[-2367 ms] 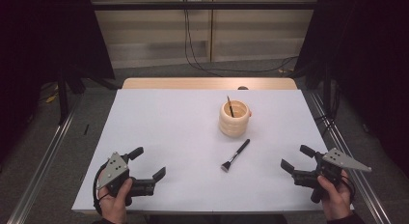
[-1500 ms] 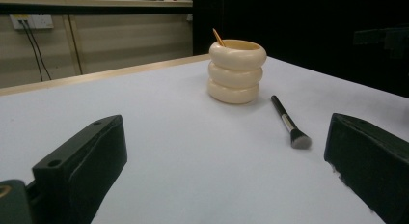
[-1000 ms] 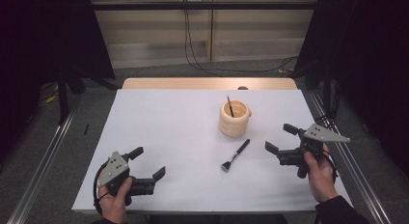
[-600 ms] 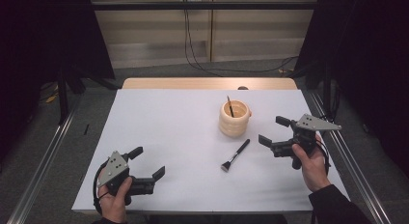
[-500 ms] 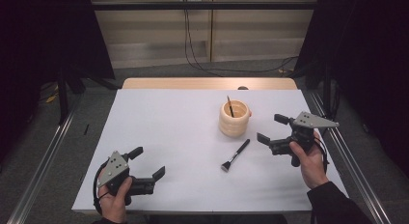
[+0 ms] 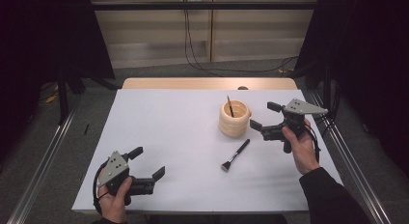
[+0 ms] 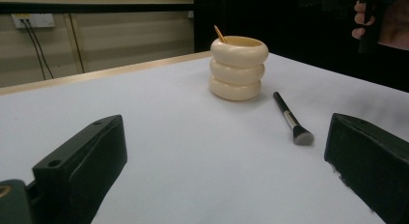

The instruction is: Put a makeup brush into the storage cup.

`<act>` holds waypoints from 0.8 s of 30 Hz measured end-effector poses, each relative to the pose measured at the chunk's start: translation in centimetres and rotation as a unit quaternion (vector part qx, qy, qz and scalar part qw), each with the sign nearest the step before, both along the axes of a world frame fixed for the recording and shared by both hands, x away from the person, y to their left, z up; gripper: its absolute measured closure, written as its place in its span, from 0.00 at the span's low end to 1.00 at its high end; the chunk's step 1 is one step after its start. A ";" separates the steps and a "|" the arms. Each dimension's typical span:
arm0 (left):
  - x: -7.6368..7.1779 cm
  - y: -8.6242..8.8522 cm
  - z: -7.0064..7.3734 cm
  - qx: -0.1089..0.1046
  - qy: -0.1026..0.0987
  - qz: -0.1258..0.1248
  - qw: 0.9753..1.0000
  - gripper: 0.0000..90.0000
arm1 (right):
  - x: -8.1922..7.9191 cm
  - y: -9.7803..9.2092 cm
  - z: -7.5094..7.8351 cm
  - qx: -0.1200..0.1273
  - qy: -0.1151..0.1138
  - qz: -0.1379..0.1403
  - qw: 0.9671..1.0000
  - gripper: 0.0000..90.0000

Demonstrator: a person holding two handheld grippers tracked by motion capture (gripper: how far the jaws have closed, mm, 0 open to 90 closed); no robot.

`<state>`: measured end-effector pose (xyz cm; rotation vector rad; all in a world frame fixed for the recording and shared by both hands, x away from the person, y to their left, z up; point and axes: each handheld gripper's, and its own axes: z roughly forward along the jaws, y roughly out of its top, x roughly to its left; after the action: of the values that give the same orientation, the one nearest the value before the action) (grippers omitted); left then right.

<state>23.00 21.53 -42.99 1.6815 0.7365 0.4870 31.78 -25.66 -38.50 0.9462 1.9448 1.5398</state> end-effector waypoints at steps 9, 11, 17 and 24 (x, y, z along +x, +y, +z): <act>0.0 0.0 0.0 0.002 0.000 0.006 1.000 0.01 | 1.3 0.6 0.6 -0.014 -0.029 -0.007 0.999 0.00; 0.0 0.0 0.0 0.003 0.001 0.008 1.000 0.01 | 1.5 0.9 0.6 -0.023 -0.022 -0.002 0.999 0.00; 0.0 0.0 -0.1 0.002 0.001 0.007 1.000 0.01 | 2.1 1.4 0.6 -0.081 0.025 0.027 0.996 0.01; 0.1 0.0 -0.1 0.007 0.000 0.005 1.000 0.01 | 2.5 1.6 0.8 -0.109 0.073 0.056 0.990 0.03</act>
<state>23.05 21.55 -43.04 1.6908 0.7435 0.5003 34.25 -24.08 -37.66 0.8915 2.2511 1.3126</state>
